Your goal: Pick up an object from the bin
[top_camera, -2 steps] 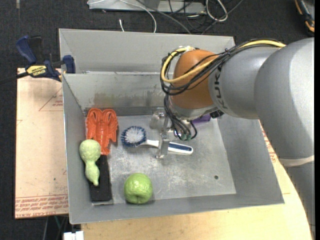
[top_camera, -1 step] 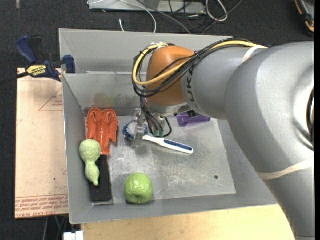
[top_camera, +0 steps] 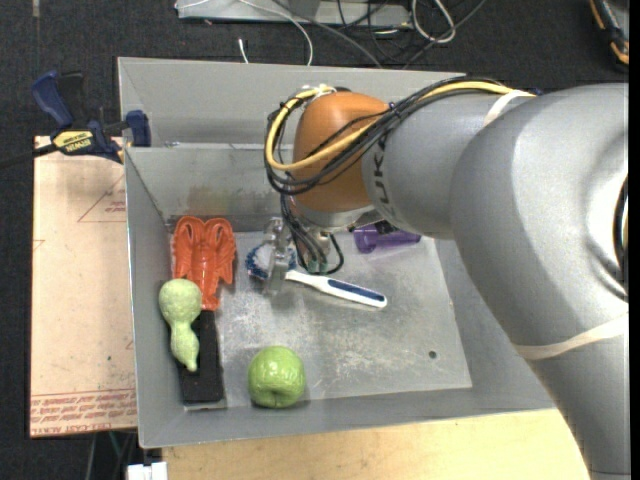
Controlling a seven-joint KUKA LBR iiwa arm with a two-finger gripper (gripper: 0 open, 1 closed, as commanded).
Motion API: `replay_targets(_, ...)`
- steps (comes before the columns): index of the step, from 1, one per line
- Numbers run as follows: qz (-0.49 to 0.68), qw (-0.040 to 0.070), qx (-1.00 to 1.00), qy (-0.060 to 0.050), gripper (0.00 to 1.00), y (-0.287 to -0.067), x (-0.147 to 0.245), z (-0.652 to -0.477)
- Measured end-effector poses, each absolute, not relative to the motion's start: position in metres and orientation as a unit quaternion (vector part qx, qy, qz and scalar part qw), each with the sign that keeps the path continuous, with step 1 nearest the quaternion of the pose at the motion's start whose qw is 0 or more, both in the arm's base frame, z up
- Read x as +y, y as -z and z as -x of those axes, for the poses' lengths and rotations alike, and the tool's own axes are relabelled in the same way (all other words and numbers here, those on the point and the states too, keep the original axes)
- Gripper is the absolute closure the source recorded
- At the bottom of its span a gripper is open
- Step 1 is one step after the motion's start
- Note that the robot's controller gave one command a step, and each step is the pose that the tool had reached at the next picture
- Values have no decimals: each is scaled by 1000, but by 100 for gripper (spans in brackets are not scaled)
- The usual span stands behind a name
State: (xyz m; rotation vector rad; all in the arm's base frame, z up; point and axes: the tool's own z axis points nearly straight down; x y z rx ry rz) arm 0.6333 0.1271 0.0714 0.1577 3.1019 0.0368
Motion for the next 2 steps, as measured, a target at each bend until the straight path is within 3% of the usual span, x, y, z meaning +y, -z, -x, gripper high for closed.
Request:
replay_targets(1,-68,23,997,-14,100,-150,115,-645)
replay_targets(2,-68,17,997,-11,100,-233,64,-624)
